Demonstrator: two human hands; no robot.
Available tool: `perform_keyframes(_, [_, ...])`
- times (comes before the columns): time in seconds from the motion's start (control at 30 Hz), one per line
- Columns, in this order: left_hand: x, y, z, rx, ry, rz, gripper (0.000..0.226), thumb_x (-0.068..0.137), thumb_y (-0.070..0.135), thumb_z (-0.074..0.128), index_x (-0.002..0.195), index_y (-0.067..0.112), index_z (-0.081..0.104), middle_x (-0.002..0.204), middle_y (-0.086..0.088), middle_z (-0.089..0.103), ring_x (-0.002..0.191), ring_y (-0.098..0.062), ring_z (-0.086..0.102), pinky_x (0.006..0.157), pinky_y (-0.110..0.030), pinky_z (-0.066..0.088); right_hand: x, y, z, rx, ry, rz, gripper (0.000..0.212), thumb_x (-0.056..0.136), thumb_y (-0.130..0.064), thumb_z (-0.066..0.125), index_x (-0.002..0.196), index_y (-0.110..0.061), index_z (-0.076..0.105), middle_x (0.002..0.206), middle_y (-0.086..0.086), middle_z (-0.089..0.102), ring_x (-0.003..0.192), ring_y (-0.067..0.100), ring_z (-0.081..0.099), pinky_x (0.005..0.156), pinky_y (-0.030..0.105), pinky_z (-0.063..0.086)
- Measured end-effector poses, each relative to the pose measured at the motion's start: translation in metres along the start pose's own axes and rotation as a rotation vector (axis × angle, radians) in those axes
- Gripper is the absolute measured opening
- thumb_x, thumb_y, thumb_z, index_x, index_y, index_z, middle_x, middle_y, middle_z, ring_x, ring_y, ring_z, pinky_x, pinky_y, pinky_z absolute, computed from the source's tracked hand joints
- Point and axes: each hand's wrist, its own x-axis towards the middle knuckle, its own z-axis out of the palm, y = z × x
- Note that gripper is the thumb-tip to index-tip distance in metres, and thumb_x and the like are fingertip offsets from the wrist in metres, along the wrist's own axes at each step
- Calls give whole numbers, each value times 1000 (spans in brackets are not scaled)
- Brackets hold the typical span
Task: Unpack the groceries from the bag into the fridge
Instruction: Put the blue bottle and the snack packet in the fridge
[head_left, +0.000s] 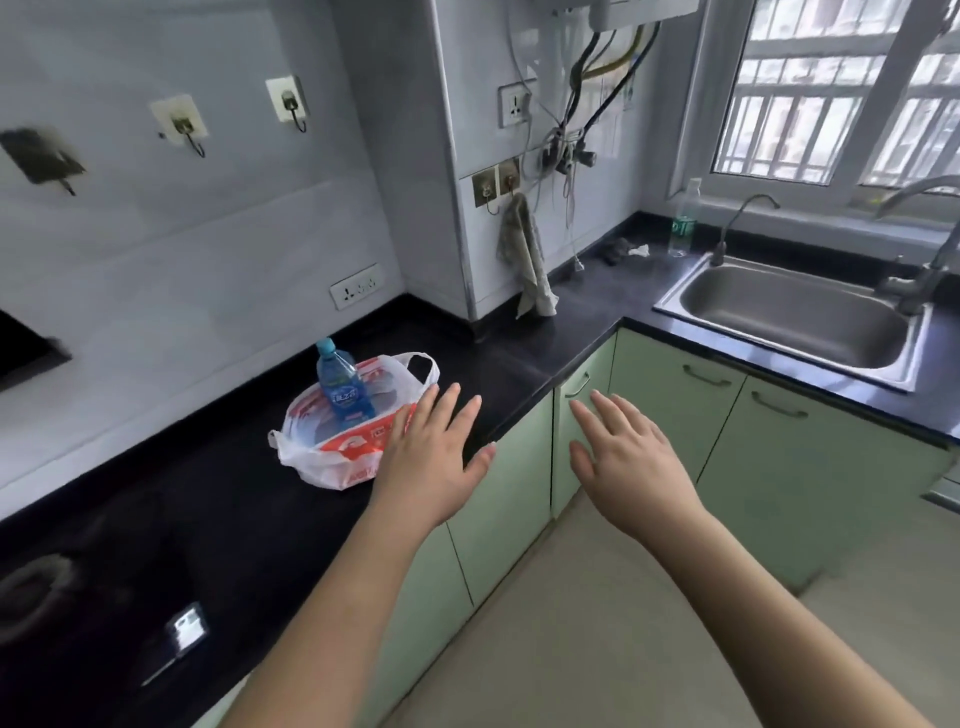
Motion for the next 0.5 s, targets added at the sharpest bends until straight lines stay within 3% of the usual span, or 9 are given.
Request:
perform_keyframes(0.17, [4,-15,14,37,6,-99,77,84,66,3,152,32,14,161,3,14,148,-19,3,119,-42,6,37,-2,12,10,-25,-106,55,101,-43,25,153,-27,16,161,0,15,148,20,7,118,33,7])
perform_keyframes(0.3, [4,-39,18,55,15,-181,72,88,64,8,152,31,16,160,3,18,148,-21,7,118,-42,10,65,-19,26,21,-28,-207,55,101,-43,27,153,-27,18,161,1,16,148,21,9,117,33,8])
perform_keyframes(0.5, [12,-85,33,54,-16,-272,65,98,60,20,153,27,16,162,0,11,148,-20,1,118,-40,3,112,-56,59,38,-38,-306,54,101,-41,33,151,-23,26,158,4,25,146,24,16,117,34,12])
